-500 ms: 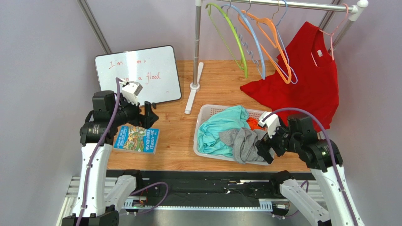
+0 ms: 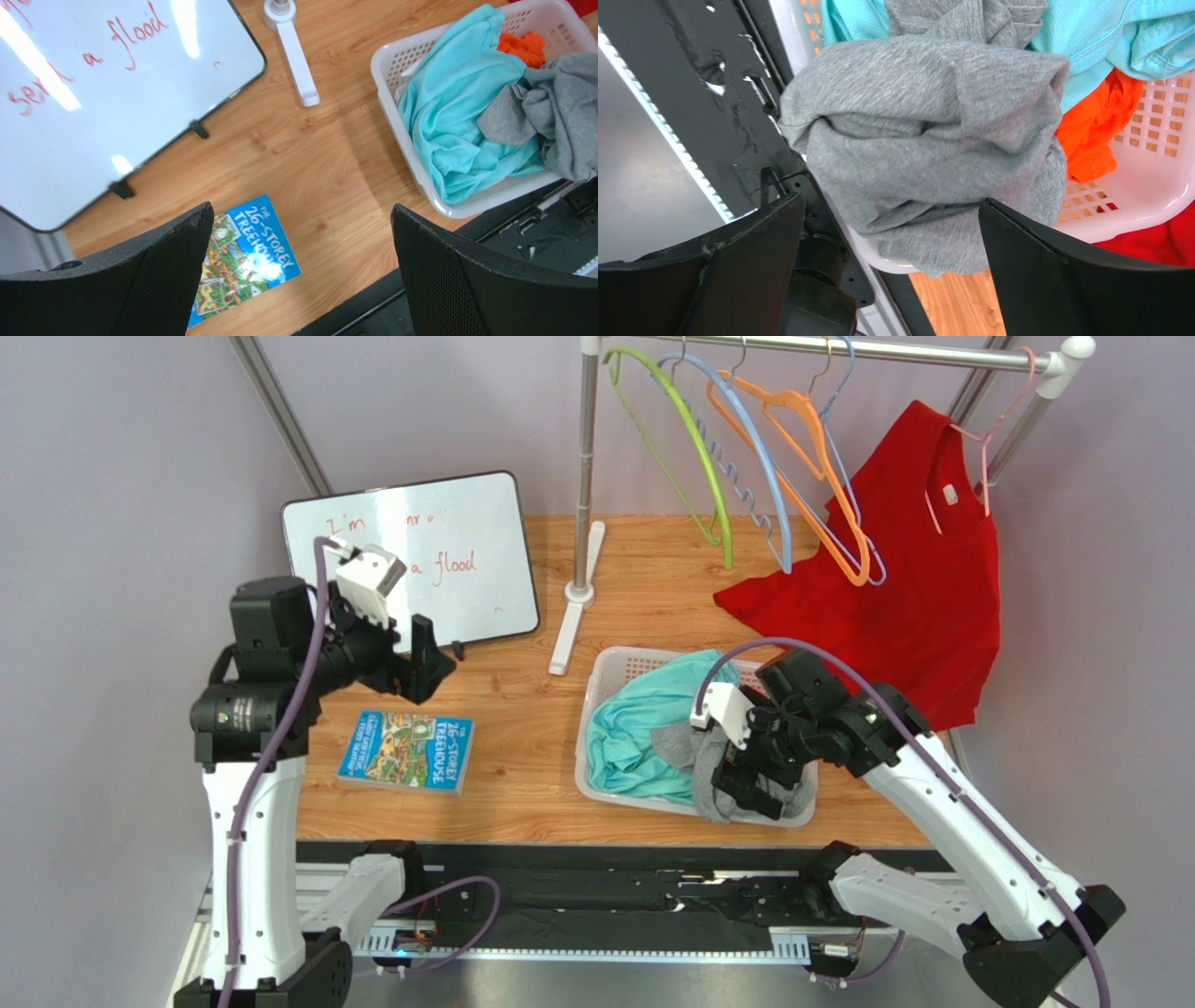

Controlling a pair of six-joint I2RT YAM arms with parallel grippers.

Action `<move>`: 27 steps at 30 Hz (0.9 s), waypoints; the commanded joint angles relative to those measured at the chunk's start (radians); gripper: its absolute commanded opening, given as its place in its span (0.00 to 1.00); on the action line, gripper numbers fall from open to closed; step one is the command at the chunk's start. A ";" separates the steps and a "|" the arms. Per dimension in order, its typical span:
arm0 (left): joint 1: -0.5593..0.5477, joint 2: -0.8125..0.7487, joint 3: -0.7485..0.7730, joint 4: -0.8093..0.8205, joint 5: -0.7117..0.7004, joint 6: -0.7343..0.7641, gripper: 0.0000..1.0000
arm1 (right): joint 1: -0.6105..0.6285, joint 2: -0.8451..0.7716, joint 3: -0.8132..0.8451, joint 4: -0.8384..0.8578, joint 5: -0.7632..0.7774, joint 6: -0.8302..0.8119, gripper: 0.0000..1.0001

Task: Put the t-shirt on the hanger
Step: Pick up the T-shirt and place it in the bin.

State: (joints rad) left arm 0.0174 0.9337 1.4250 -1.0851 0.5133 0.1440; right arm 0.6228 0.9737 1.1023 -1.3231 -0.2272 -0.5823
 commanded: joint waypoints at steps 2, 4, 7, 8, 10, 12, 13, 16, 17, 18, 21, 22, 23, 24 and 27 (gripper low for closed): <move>0.007 0.177 0.276 -0.277 -0.009 0.150 0.99 | 0.015 0.060 -0.006 0.059 0.062 -0.017 0.81; 0.009 0.232 0.352 -0.335 0.019 0.163 0.99 | 0.017 0.086 0.022 0.050 0.052 -0.019 0.58; 0.007 0.249 0.400 -0.357 0.095 0.163 0.98 | 0.015 0.100 0.126 0.016 0.042 0.001 0.00; 0.009 0.238 0.393 -0.346 0.123 0.157 0.98 | 0.017 0.096 0.158 -0.008 0.032 0.007 0.00; 0.007 0.185 0.324 -0.258 0.168 0.117 0.98 | 0.015 0.079 0.270 -0.027 0.013 0.024 0.00; 0.009 0.146 0.260 -0.158 0.213 0.072 0.98 | 0.017 0.037 0.342 -0.022 -0.012 0.056 0.00; 0.007 0.113 0.200 -0.129 0.232 0.063 0.98 | 0.017 0.024 0.408 -0.016 -0.020 0.067 0.00; 0.007 0.064 0.099 -0.039 0.318 0.034 0.96 | 0.017 0.003 0.532 0.024 -0.035 0.108 0.00; 0.007 0.053 0.079 -0.023 0.342 0.032 0.95 | 0.017 0.006 0.563 0.044 -0.046 0.114 0.00; 0.006 0.039 0.057 0.017 0.382 0.032 0.95 | 0.015 0.016 0.600 0.057 -0.049 0.130 0.00; 0.006 -0.033 -0.030 0.141 0.462 0.016 0.95 | 0.017 0.052 0.753 0.100 -0.081 0.165 0.00; 0.003 -0.079 -0.084 0.181 0.484 0.008 0.96 | 0.015 0.087 0.793 0.105 -0.099 0.170 0.00; -0.002 -0.102 -0.112 0.223 0.499 -0.006 0.96 | 0.015 0.108 0.879 0.116 -0.138 0.179 0.00; -0.011 -0.125 -0.141 0.311 0.522 -0.018 0.96 | 0.017 0.126 0.916 0.120 -0.155 0.190 0.00; -0.092 -0.203 -0.239 0.446 0.527 -0.035 0.98 | 0.017 0.210 1.042 0.134 -0.210 0.240 0.00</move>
State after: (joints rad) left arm -0.0093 0.8066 1.2503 -0.9043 0.9401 0.1516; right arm 0.6342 1.0912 2.0151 -1.2842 -0.3363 -0.4309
